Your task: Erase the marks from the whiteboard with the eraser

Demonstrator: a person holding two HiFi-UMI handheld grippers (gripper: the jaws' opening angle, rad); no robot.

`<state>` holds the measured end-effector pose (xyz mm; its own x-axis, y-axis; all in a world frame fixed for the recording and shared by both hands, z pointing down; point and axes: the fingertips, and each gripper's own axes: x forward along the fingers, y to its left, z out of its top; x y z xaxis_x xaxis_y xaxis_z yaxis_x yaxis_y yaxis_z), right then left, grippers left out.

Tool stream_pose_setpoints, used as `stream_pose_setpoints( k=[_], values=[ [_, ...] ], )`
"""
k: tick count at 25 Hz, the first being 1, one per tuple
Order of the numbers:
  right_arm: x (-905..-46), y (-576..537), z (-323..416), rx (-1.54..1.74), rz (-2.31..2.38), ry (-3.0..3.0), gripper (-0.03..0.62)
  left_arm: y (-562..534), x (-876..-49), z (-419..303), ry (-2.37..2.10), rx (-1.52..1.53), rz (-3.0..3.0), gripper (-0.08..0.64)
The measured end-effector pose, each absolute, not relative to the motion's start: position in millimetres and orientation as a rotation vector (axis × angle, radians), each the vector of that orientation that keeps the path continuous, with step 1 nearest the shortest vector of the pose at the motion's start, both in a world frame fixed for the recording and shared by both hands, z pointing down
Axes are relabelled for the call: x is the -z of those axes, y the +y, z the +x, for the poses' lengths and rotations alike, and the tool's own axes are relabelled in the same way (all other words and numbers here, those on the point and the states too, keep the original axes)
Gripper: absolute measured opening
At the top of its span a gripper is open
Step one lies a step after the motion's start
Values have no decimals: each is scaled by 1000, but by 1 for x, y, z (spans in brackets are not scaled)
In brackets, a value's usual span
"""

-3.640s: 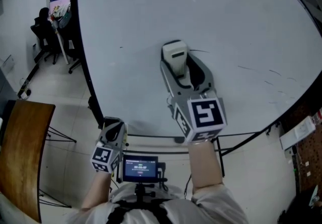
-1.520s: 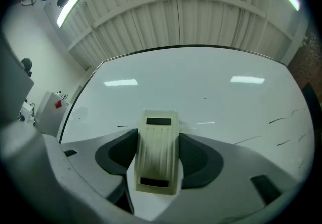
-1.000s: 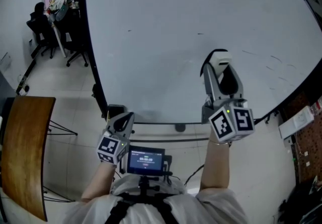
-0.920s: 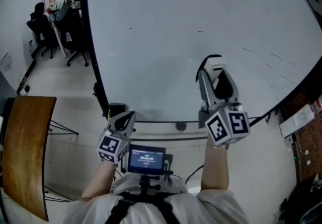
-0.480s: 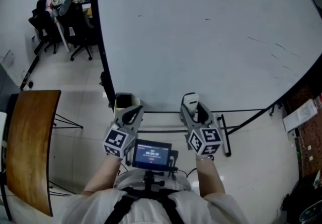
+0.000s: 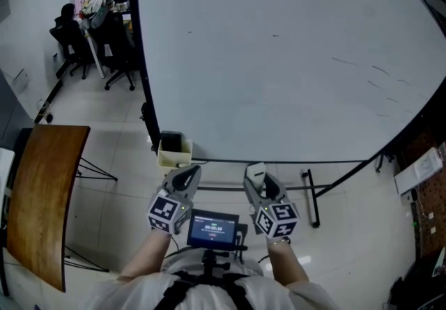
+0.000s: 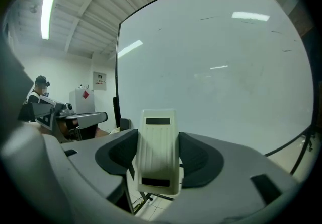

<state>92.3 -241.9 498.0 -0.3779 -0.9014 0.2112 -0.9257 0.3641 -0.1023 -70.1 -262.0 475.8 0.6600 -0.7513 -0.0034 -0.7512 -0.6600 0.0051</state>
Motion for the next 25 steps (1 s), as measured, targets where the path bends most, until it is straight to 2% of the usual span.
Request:
stream_pose_setpoints(
  k=[14, 25],
  values=[
    [-511, -97, 147, -320, 1456, -2571, 268, -104, -500, -9, -1433, -31, 2755, 5],
    [-502, -29, 148, -289, 1292, -2698, 268, -33, -479, 9, -1549, -8, 2720, 5]
  ],
)
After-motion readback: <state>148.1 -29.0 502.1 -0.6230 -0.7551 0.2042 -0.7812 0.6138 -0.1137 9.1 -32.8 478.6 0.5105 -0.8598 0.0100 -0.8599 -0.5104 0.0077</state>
